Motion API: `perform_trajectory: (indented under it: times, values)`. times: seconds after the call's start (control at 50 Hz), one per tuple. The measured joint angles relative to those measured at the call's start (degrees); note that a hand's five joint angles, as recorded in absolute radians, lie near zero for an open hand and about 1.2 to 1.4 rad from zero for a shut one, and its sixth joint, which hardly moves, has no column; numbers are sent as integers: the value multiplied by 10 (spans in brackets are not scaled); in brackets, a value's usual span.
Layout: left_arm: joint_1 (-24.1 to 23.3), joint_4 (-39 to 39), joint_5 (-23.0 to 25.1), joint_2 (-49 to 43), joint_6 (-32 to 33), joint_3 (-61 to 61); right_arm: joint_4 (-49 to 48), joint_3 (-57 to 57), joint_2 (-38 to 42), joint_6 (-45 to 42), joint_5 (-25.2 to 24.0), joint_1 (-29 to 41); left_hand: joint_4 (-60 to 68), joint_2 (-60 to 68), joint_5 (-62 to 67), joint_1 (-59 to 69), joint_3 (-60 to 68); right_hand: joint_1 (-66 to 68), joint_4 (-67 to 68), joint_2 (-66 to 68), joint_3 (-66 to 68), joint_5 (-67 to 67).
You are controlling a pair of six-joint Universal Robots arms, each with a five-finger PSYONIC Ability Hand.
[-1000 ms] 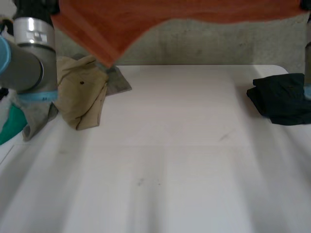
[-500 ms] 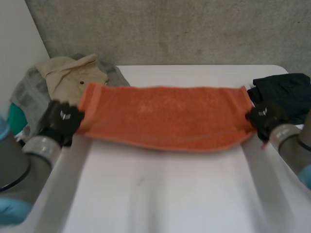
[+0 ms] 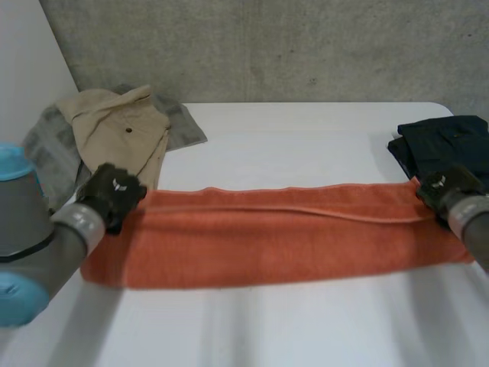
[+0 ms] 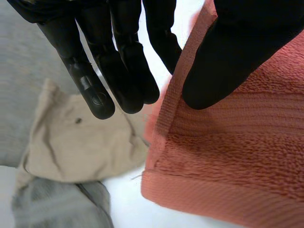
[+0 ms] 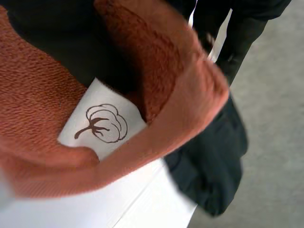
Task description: Fold the laundry.
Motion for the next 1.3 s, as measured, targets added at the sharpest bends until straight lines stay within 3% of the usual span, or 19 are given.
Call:
perform_trajectory:
  times: [0.16,0.24,0.3,0.34,0.36,0.48,0.6,0.86,1.06,1.3]
  values:
    - [-20,91,-63,-124,-35,128,-115,-91,108,-1,-1,13,0,0,0,0,0,0,-1,-1,-1,-1]
    - [-35,107,-82,-160,-37,164,-171,-126,149,-2,-5,16,-22,-31,-21,-28,-22,-132,-169,-163,-166,-155]
    - [-45,113,-87,-171,-36,175,-208,-139,163,1,-5,21,-344,-356,-338,-396,-350,-421,-454,-453,-449,-464]
    - [-52,118,-88,-171,-37,176,-226,-143,165,7,-4,24,-518,-515,-487,-540,-508,-503,-535,-532,-534,-537]
    - [-55,120,-88,-171,-37,176,-232,-143,165,11,-4,24,-547,-543,-508,-552,-538,-515,-555,-548,-551,-553]
    - [-67,128,-90,-147,-40,165,-236,-129,136,64,-3,22,-572,-571,-521,-553,-565,-516,-566,-553,-561,-555]
    - [-67,127,-89,-86,-47,122,-169,-83,70,143,-17,6,-572,-571,-521,-553,-565,-516,-566,-553,-561,-555]
    - [-68,131,-78,0,-115,4,-18,33,-28,216,-162,-102,-572,-571,-521,-553,-565,-409,-448,-447,-443,-439]
    - [-69,132,-78,0,-117,-6,-41,13,-29,215,-204,-115,-572,-571,-521,-553,-565,-409,-459,-448,-448,-464]
    - [-66,132,-78,0,-116,-7,-85,-36,49,206,-235,-102,-572,-571,-521,-553,-565,-383,-422,-423,-419,-412]
